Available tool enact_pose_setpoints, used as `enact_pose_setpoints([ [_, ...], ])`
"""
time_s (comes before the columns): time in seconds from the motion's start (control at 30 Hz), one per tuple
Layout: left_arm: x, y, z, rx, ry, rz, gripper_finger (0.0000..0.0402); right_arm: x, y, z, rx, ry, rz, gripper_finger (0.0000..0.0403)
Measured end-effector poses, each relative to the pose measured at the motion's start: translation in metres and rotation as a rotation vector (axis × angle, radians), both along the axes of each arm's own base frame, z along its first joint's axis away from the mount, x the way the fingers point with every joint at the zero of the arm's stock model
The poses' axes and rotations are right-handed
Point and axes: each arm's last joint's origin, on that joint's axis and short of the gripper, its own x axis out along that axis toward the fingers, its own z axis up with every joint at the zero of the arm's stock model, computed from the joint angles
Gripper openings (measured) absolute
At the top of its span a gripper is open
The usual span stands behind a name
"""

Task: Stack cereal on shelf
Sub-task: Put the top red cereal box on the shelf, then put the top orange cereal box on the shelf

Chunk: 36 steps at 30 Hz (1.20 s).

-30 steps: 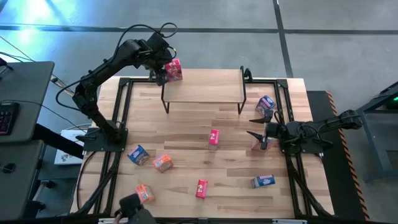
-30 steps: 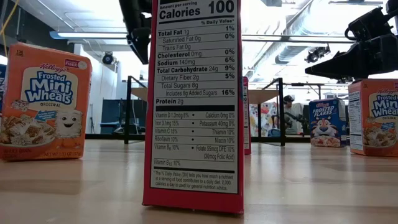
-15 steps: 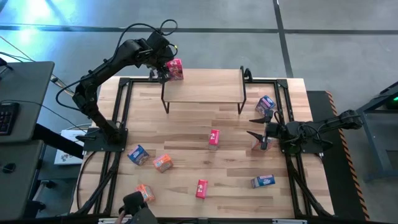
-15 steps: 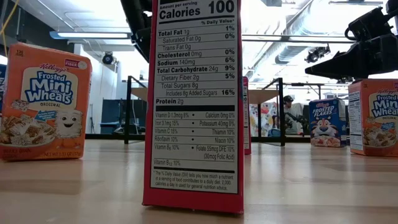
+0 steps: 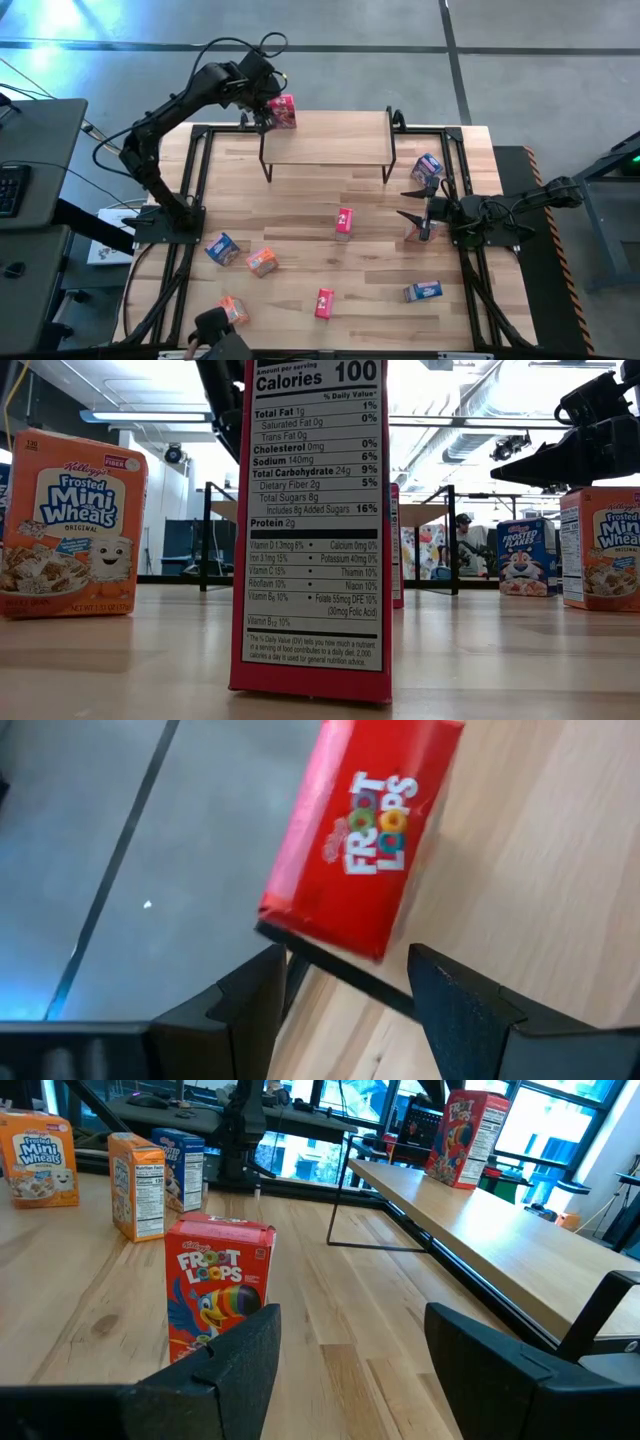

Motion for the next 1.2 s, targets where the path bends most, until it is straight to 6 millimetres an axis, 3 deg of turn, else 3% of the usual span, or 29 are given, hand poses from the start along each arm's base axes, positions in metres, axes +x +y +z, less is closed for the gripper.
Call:
enact_pose_setpoints([
  [0.3,-0.021,-0.024,0.024,-0.001,-0.071,0.08,0.0202,0.0,0.0,0.0,0.0,0.0,0.0,0.0241],
  [0.47,-0.026,-0.044,0.039,-0.06,-0.195,0.031,0.0202,0.0,0.0,0.0,0.0,0.0,0.0,0.0241],
  [0.73,-0.016,-0.079,0.049,-0.119,-0.272,-0.111,0.0202,0.0,0.0,0.0,0.0,0.0,0.0,0.0241],
  [1.2,0.01,-0.13,0.05,-0.168,-0.283,-0.285,0.0202,0.0,0.0,0.0,0.0,0.0,0.0,0.0241],
])
